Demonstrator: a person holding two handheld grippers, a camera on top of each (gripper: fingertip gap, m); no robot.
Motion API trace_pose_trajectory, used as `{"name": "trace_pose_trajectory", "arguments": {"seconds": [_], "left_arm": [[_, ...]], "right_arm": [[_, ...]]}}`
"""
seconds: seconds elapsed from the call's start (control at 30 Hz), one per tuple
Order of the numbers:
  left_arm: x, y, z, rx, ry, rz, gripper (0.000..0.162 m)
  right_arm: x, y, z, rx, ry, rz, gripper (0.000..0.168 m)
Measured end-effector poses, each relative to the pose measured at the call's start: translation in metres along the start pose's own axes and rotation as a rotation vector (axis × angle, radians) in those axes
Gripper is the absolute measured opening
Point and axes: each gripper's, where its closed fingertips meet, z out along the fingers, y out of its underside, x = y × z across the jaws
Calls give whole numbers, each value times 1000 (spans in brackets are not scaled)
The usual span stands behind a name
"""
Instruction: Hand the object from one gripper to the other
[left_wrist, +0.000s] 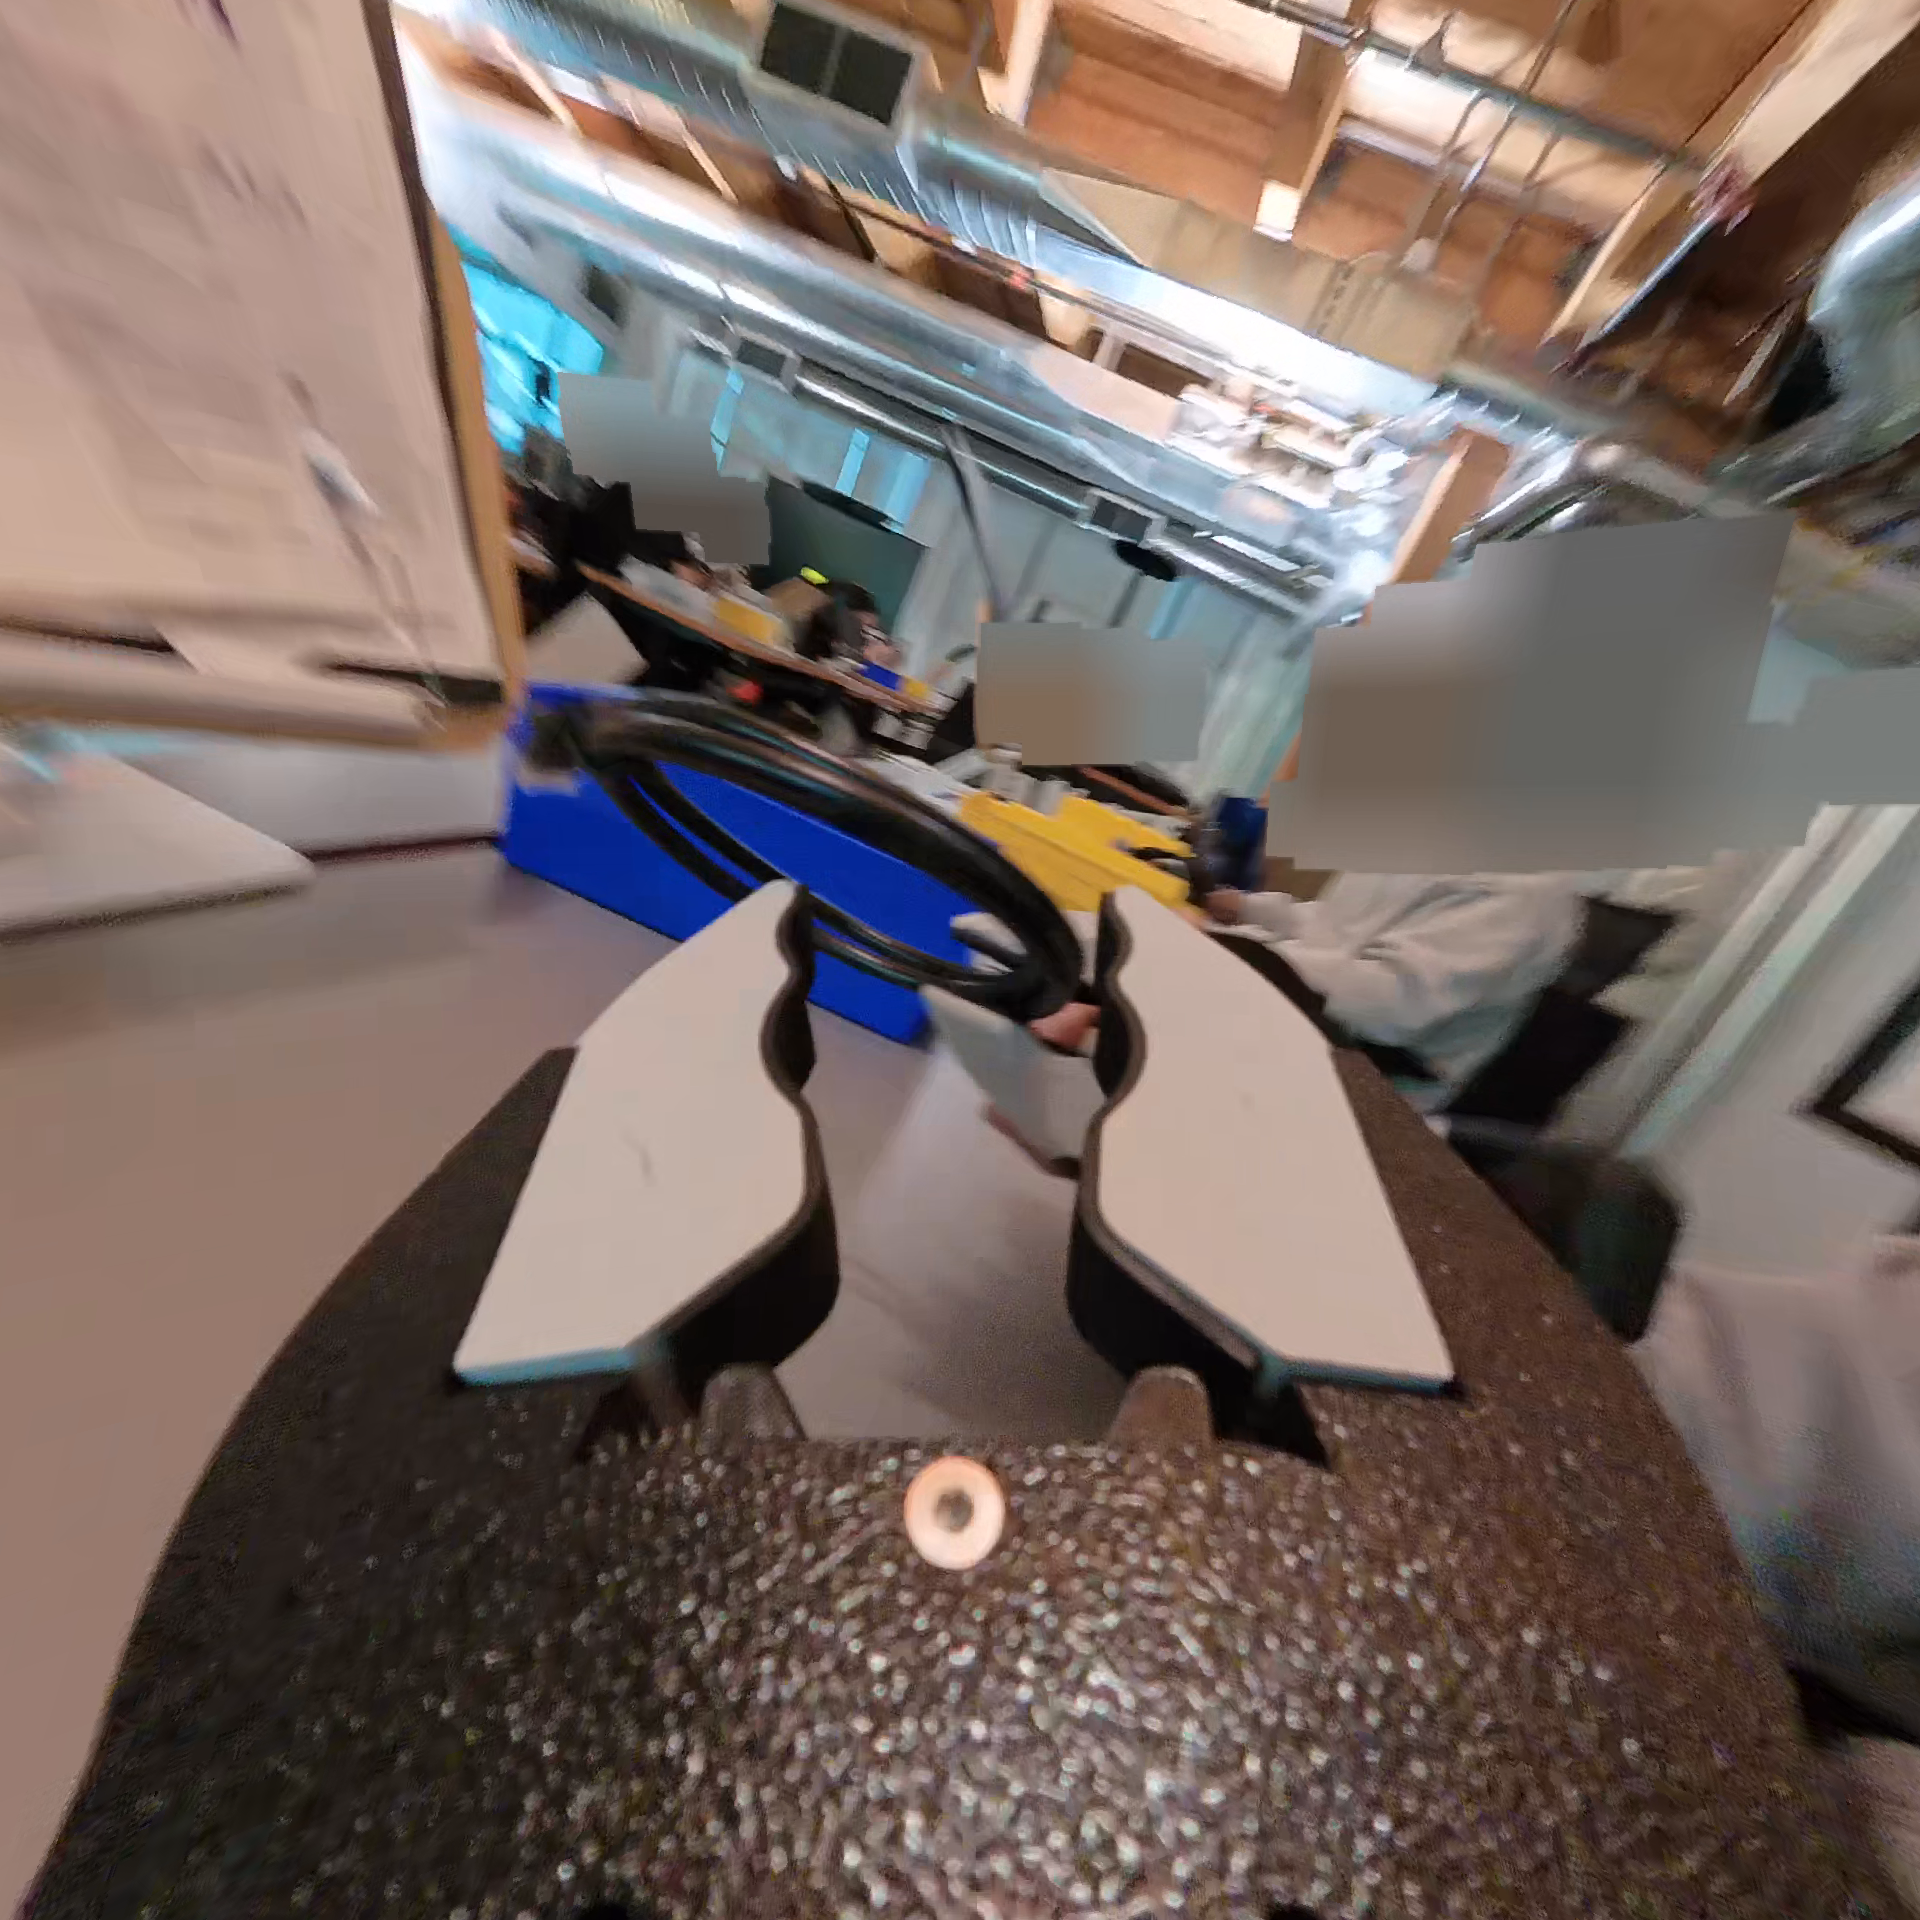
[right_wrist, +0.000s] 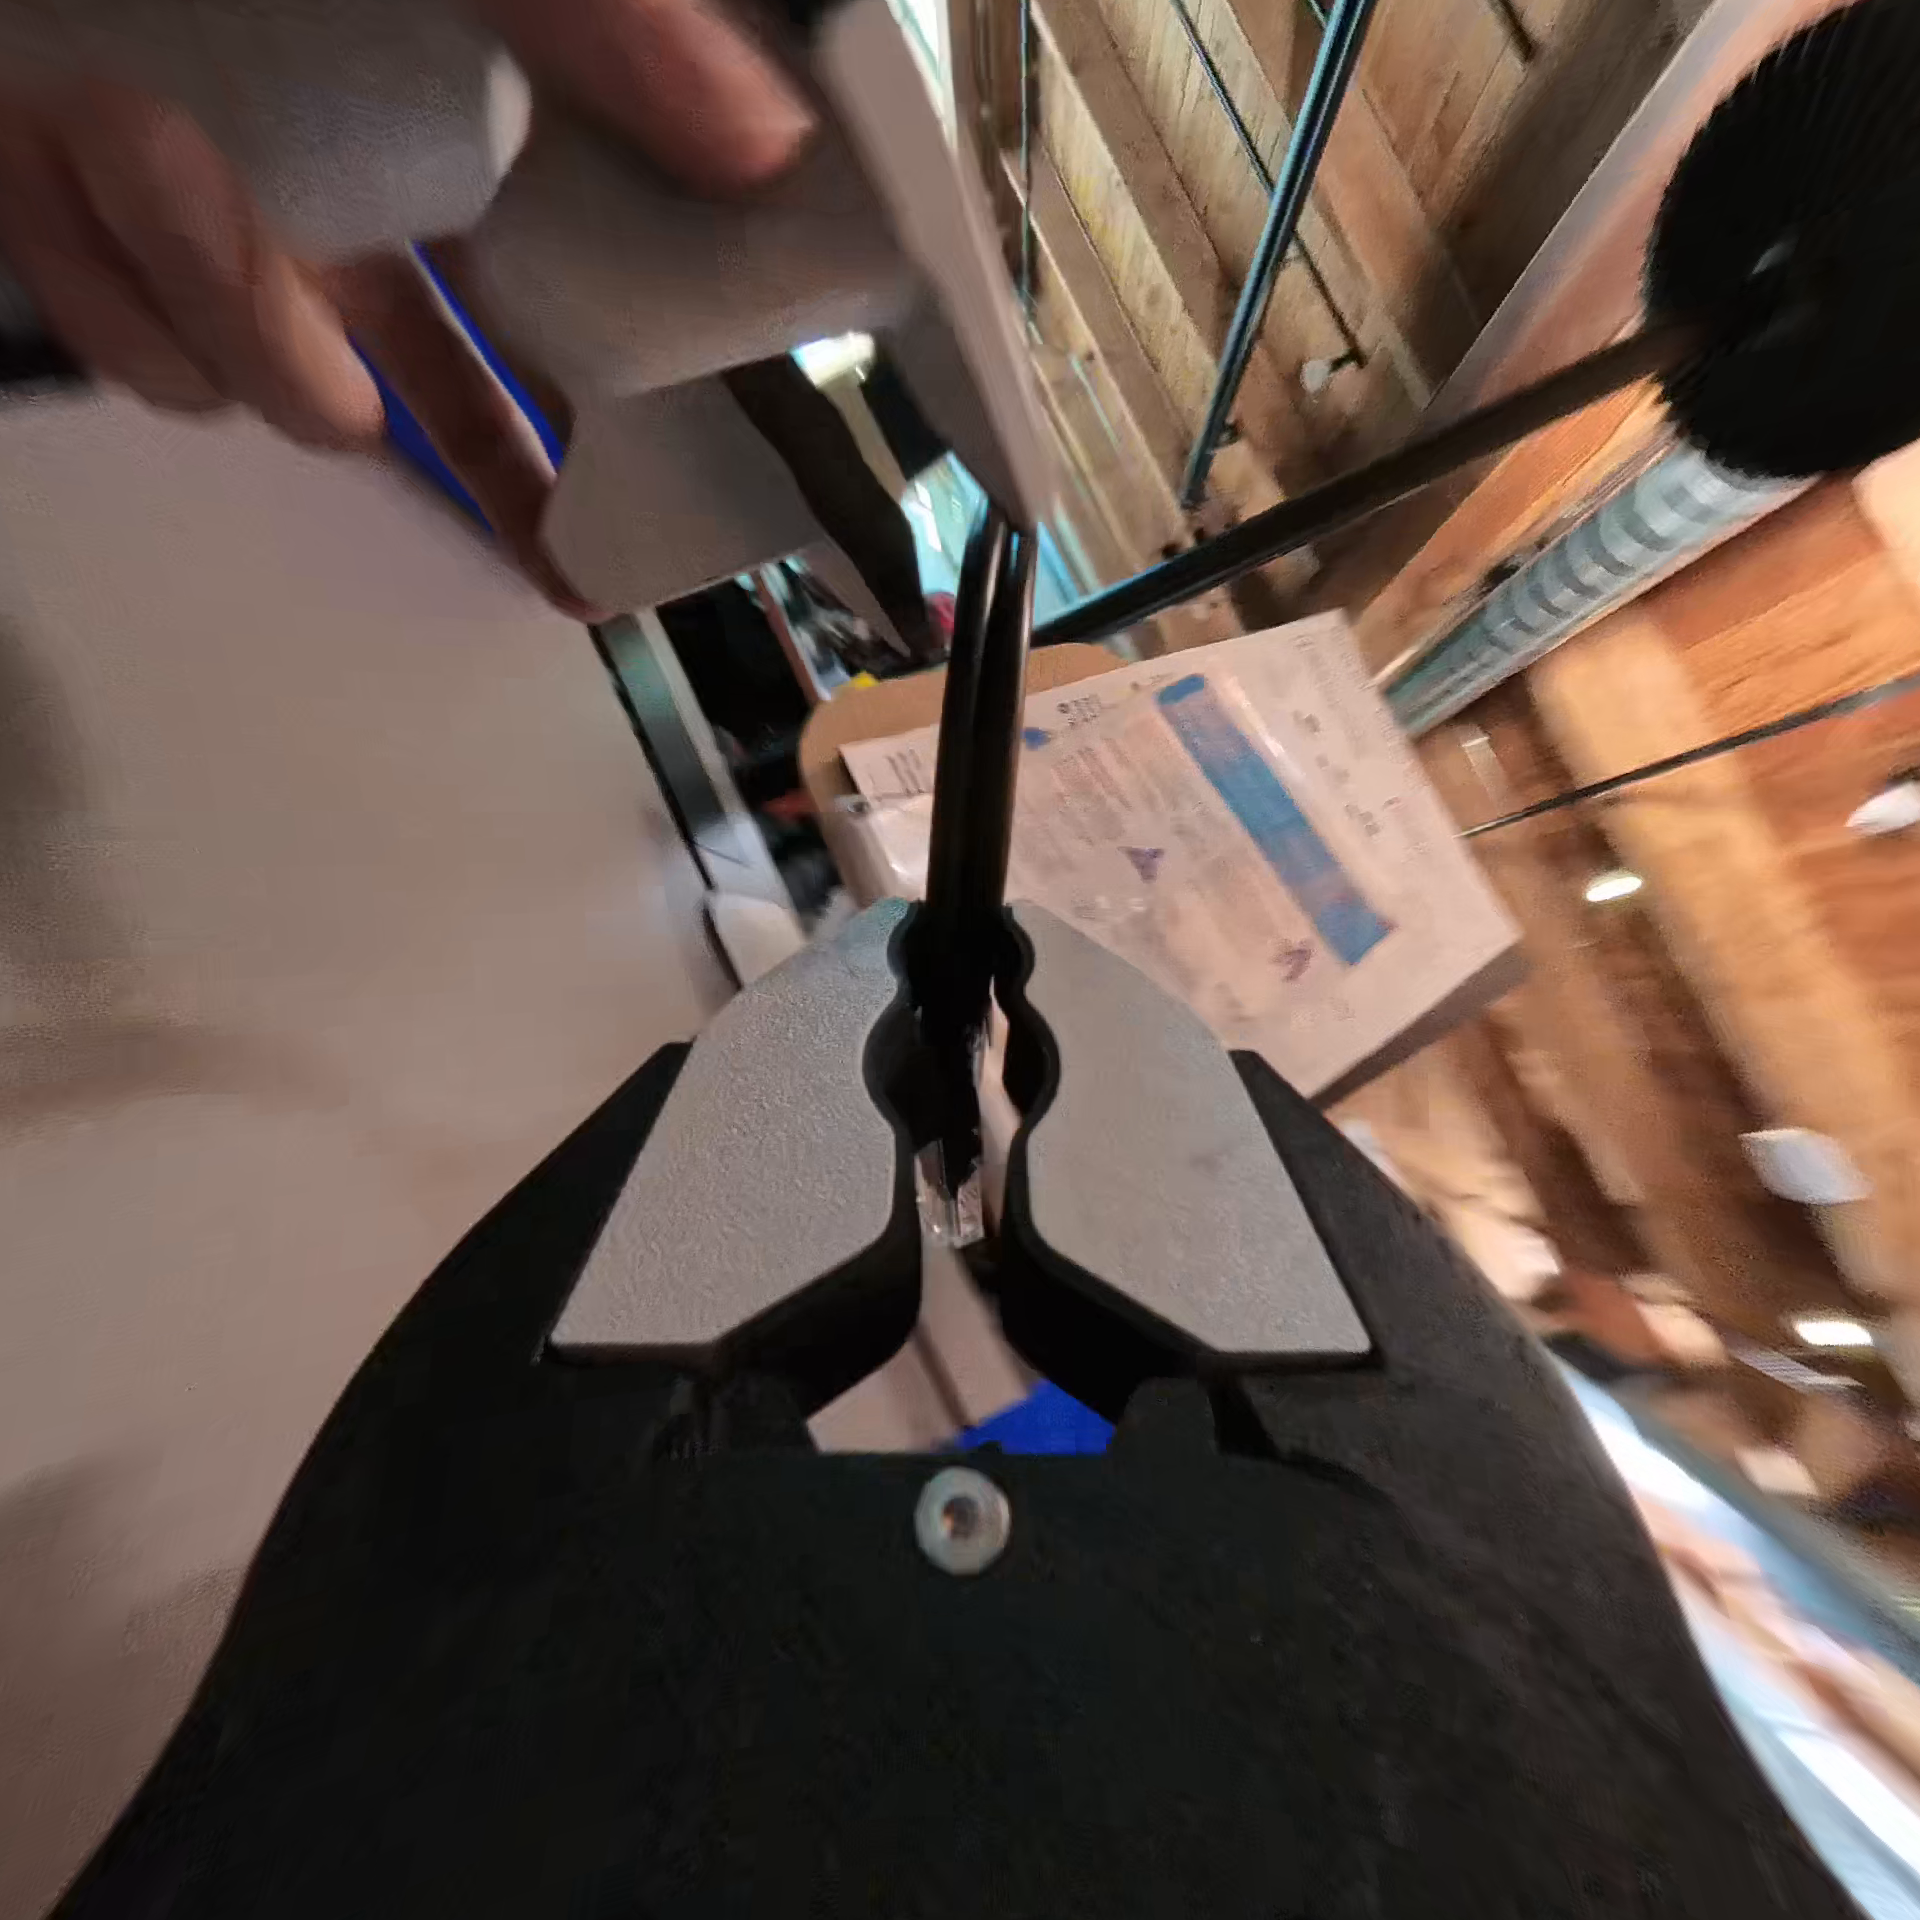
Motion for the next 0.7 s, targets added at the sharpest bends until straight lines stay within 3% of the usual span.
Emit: {"name": "trace_pose_trajectory", "arguments": {"seconds": [0.1,0.2,0.27,0.43,0.7], "left_arm": [[-9,-19,-14,47,-174,338,68],[-12,-17,-21,-19,-228,554,72],[-10,1,-19,-112,-153,548,74],[16,38,-12,-223,127,374,44],[14,42,-1,-201,121,285,14]], "right_arm": [[-6,-7,-8,106,-240,359,12],[-6,-18,-26,239,-482,658,12],[6,-23,-40,337,-574,823,12],[35,-19,-55,507,-627,1160,12],[32,-10,-45,481,-651,1391,12]]}}
